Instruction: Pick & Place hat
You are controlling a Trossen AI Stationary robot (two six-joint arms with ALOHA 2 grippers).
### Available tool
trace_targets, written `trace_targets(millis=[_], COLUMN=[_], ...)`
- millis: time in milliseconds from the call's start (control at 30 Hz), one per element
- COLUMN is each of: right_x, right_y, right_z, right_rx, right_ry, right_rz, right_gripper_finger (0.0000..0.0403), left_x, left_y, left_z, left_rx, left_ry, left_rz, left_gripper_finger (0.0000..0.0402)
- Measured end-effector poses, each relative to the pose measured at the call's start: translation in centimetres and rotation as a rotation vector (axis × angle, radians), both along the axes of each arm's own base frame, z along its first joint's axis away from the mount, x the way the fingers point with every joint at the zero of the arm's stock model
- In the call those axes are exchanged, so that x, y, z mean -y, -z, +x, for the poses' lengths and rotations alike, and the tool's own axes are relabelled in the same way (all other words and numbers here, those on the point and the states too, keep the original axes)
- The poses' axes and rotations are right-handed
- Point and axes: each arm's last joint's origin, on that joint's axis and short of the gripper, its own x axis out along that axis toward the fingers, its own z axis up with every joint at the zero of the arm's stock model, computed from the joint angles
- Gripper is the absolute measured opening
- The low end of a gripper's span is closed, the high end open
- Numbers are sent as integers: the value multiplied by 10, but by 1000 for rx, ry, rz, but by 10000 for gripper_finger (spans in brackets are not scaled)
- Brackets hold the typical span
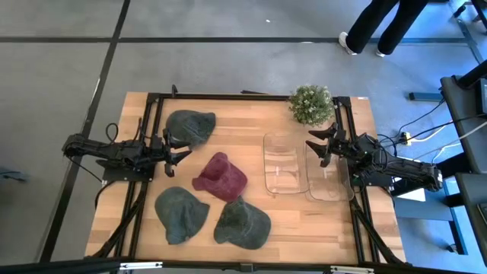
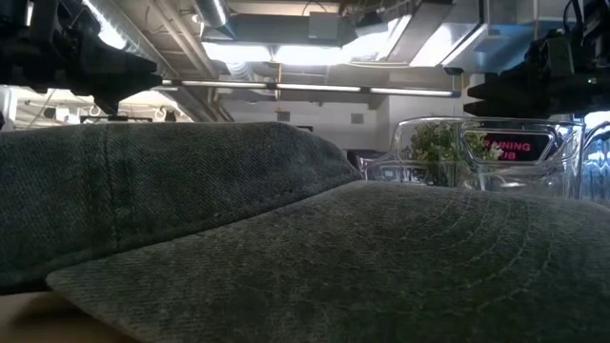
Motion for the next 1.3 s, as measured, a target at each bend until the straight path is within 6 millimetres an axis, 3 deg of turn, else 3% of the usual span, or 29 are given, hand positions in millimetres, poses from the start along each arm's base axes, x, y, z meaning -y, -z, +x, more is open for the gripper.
trace_targets(millis=[1300], right_x=[2], right_y=[-1], right_z=[-1], right_rx=[37], right_ry=[53], right_rz=[75], right_gripper_finger=[233], left_x=[-1], left_y=[-4], left_z=[-1], left_rx=[55], left_ry=[-40], left_rz=[-58], left_gripper_finger=[155])
